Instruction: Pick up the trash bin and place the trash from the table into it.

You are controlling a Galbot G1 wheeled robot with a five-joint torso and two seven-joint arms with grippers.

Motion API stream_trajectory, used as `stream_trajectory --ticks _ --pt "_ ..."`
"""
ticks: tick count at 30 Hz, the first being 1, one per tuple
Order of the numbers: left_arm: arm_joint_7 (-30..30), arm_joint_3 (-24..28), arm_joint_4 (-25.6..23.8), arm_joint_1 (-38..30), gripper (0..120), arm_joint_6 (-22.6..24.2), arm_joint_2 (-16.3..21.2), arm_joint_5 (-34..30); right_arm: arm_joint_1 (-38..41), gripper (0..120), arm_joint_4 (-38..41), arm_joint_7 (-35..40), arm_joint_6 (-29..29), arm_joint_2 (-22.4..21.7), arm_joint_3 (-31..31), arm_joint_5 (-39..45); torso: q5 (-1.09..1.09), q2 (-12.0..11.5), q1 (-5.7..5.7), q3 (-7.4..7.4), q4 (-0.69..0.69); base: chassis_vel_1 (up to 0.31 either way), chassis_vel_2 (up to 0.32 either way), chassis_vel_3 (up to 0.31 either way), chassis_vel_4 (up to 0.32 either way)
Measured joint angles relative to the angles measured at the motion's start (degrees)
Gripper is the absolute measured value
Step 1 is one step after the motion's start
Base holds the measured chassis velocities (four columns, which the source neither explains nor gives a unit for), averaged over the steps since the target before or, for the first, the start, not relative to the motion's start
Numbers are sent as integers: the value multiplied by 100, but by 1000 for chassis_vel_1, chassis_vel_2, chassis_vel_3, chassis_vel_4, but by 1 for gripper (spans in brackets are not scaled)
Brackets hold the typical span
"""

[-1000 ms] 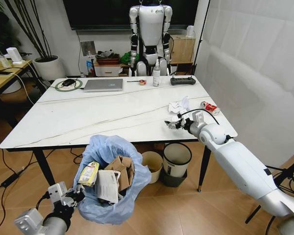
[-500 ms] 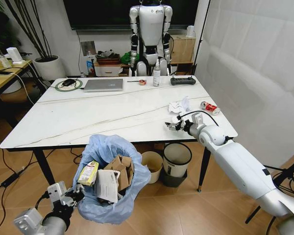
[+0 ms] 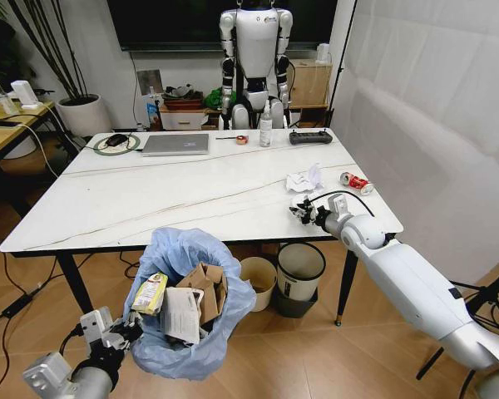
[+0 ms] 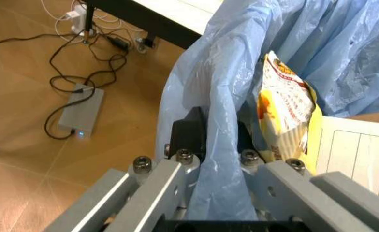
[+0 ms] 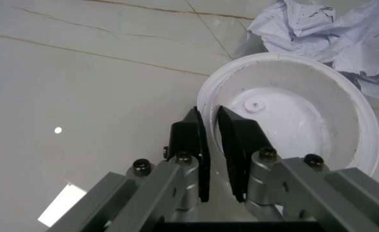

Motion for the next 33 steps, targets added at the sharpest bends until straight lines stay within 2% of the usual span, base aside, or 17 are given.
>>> stream_trajectory --ticks 1,3,10,12,14,19,21,25,27,33 --pt "0 0 0 0 1 0 0 0 0 7 0 0 0 0 0 0 0 0 0 0 0 0 0 0 0" --pt "-1 1 0 -6 1 0 -3 0 15 0 21 -8 6 -30 -16 0 0 0 0 0 0 0 0 0 0" --pt "-3 7 10 -16 1 0 3 -7 -18 0 424 -41 245 -90 8 424 0 0 0 0 1 0 0 0 0" --pt "-3 8 13 -17 1 1 5 -9 -25 0 813 -70 364 -129 52 982 -1 0 0 0 0 0 0 0 0" --pt "-3 8 13 -17 1 1 5 -9 -23 0 895 -75 381 -140 53 1093 -1 0 0 0 0 0 0 0 0" --pt "-5 16 12 2 1 4 -15 -8 133 0 2236 -145 644 -276 -166 2134 -2 0 0 0 1 0 0 0 0" --pt "-5 17 12 2 1 4 -16 -7 142 0 2305 -148 651 -280 -186 2182 -2 0 0 0 1 0 0 0 0" --pt "-5 1 2 13 1 8 -15 -6 221 0 3201 -213 730 -375 -584 2837 -1 0 0 0 1 0 0 0 0" --pt "-5 -1 1 16 1 8 -13 -6 228 0 3301 -223 741 -389 -645 2903 -1 0 0 0 1 0 0 0 0" --pt "-4 0 -21 20 1 12 -40 4 233 0 4066 -378 818 -409 -1397 3434 -1 0 0 0 1 0 0 0 0"
